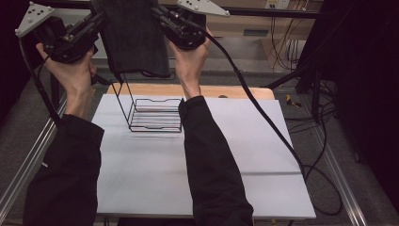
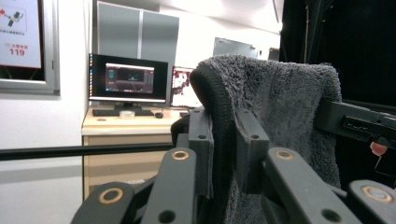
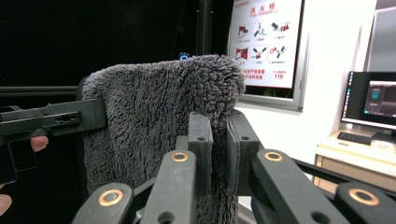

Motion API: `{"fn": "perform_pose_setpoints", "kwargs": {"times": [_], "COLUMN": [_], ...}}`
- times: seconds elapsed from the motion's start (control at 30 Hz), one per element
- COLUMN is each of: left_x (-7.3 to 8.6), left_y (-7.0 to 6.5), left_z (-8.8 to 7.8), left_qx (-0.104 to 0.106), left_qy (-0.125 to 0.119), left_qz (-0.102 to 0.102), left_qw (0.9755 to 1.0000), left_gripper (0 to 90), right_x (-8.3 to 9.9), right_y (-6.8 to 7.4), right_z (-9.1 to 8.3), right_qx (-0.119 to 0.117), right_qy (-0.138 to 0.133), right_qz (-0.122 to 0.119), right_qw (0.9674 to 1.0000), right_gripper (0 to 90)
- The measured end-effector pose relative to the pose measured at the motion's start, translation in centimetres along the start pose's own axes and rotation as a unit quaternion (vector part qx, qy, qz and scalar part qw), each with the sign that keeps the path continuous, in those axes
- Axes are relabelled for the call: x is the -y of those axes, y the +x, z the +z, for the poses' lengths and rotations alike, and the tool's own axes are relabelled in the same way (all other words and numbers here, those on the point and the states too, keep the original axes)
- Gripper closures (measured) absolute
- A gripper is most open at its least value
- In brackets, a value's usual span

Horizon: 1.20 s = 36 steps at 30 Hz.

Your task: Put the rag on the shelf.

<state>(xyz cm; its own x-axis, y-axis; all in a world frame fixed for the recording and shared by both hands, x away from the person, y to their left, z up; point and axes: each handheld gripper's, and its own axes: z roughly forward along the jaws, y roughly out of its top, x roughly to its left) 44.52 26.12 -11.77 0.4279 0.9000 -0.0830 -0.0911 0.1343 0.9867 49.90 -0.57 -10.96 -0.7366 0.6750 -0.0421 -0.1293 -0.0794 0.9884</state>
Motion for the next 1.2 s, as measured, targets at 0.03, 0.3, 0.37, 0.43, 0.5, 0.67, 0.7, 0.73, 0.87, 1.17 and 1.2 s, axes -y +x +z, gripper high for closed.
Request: {"fn": "perform_pose_setpoints", "kwargs": {"times": [0.03,0.3,0.37,0.43,0.5,0.67,0.7,0.73,0.87,1.17,1.2], "left_x": [0.1,1.7,1.9,2.2,2.4,3.0,3.3,3.5,4.4,6.6,6.9], "left_y": [0.2,1.9,2.1,2.3,2.5,2.6,2.6,2.6,2.8,3.6,3.7], "left_z": [0.2,1.4,1.7,2.1,2.5,3.2,3.3,3.4,3.7,3.4,3.4], "left_qx": [-0.001,-0.002,-0.005,-0.008,-0.006,-0.005,-0.005,-0.003,-0.004,-0.003,-0.003], "left_qy": [0.004,0.020,0.024,0.030,0.033,0.040,0.041,0.044,0.051,0.069,0.071], "left_qz": [0.000,-0.009,-0.005,-0.003,-0.002,0.007,0.009,0.010,0.014,0.008,0.007], "left_qw": [1.0000,0.9998,0.9997,0.9995,0.9994,0.9992,0.9991,0.9990,0.9986,0.9976,0.9974], "left_gripper": [78.5,78.5,78.5,78.5,78.5,78.5,78.5,78.5,78.5,78.5,78.6], "right_x": [0.2,1.6,1.9,2.1,2.3,2.7,2.9,3.1,4.0,5.5,5.7], "right_y": [-0.1,-0.9,-0.9,-1.0,-1.2,-1.6,-1.7,-1.8,-2.2,-1.9,-1.7], "right_z": [0.2,1.8,2.1,2.3,2.4,2.5,2.5,2.5,2.5,2.8,2.9], "right_qx": [0.000,0.003,0.006,0.008,0.012,0.018,0.017,0.019,0.019,0.020,0.019], "right_qy": [0.004,0.027,0.032,0.038,0.043,0.052,0.052,0.054,0.062,0.090,0.094], "right_qz": [0.002,0.000,-0.002,-0.001,-0.003,-0.006,-0.004,-0.004,-0.002,-0.022,-0.024], "right_qw": [1.0000,0.9996,0.9995,0.9993,0.9990,0.9985,0.9985,0.9984,0.9979,0.9955,0.9951], "right_gripper": [82.6,82.7,82.6,82.7,82.7,82.6,82.6,82.6,82.6,82.6,82.6]}}
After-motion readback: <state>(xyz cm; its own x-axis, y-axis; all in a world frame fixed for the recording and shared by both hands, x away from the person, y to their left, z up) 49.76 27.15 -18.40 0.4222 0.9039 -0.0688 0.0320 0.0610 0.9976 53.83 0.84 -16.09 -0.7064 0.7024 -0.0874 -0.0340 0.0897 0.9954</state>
